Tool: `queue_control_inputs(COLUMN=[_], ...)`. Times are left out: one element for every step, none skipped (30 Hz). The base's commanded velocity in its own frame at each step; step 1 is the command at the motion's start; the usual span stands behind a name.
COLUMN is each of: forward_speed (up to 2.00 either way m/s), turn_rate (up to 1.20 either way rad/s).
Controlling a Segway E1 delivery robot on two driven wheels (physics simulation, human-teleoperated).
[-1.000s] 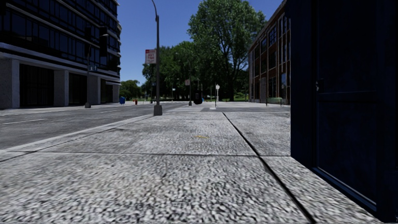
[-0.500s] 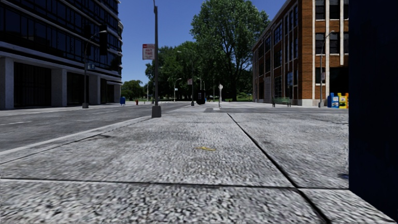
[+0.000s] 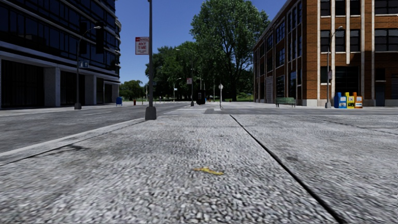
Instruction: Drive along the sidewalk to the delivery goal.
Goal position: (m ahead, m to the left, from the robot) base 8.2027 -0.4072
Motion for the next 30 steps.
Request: queue_control_inputs(forward_speed=[2.00,2.00,2.00,2.00,2.00,2.00,2.00,2.00,2.00,2.00,2.00,2.00,2.00,2.00,2.00,2.00,2.00,2.00,2.00,2.00,2.00,2.00,2.00,2.00,2.00,2.00,2.00,2.00,2.00,2.00], turn_rate=[-0.39,-0.43,-0.43,-0.43,-0.43,-0.39,-0.19,0.00,0.00,0.00,0.00,0.00,0.00,0.00,0.00,0.00,0.00,0.00,0.00,0.00,0.00,0.00,0.00,0.00,0.00,0.00,0.00,0.00,0.00,0.00])
